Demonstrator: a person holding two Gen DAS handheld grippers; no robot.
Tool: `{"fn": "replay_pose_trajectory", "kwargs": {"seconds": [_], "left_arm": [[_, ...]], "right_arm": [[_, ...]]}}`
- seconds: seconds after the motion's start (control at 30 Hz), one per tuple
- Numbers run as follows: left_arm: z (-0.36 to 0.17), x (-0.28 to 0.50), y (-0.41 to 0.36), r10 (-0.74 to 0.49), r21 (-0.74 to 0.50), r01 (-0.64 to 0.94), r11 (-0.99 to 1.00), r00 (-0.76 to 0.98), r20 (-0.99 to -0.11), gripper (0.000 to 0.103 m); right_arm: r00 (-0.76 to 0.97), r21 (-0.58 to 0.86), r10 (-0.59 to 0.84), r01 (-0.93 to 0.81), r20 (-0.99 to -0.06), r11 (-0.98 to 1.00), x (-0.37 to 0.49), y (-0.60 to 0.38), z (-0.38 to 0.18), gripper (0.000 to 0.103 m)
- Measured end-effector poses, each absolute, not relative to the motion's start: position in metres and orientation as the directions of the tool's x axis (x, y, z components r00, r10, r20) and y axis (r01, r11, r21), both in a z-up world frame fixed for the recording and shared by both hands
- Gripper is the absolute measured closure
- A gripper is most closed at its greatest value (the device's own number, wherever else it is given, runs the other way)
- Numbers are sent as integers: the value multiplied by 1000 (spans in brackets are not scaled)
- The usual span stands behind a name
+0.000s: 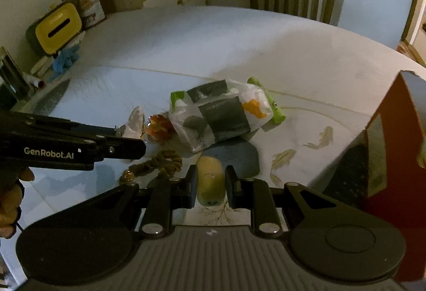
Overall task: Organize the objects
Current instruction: 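Carry the white rabbit item and yellow bar with both grippers into the shoebox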
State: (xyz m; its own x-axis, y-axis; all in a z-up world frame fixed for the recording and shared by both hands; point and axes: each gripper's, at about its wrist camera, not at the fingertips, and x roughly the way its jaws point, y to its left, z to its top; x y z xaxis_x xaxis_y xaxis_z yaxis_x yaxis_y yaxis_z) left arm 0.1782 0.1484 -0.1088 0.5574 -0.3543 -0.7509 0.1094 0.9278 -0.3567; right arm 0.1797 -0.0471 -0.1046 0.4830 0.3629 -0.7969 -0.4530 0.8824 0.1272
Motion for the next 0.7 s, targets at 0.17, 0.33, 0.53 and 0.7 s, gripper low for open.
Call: {"fn": "replay_pose_trajectory", "kwargs": {"seconds": [0.17,0.33,0.53,0.7], "left_arm": [[-85,173,124,-359,-334,153,930,570,-739,56],[-63,167,95,-357,-300,196,934,575,-736,56],[-43,162,58,-372,-281,243,928,574,-730,56],[-27,159,23,-400,-280,289,915,575,-714,55]], "right_arm": [[514,144,379,-438,-769,887,169,-63,-81,82],[552,155,388,-421,-738,894,158,-84,-56,82],[591,173,388,-388,-707,905,150,-118,-34,82],[625,183,385,-364,-679,913,145,-156,-17,82]]}}
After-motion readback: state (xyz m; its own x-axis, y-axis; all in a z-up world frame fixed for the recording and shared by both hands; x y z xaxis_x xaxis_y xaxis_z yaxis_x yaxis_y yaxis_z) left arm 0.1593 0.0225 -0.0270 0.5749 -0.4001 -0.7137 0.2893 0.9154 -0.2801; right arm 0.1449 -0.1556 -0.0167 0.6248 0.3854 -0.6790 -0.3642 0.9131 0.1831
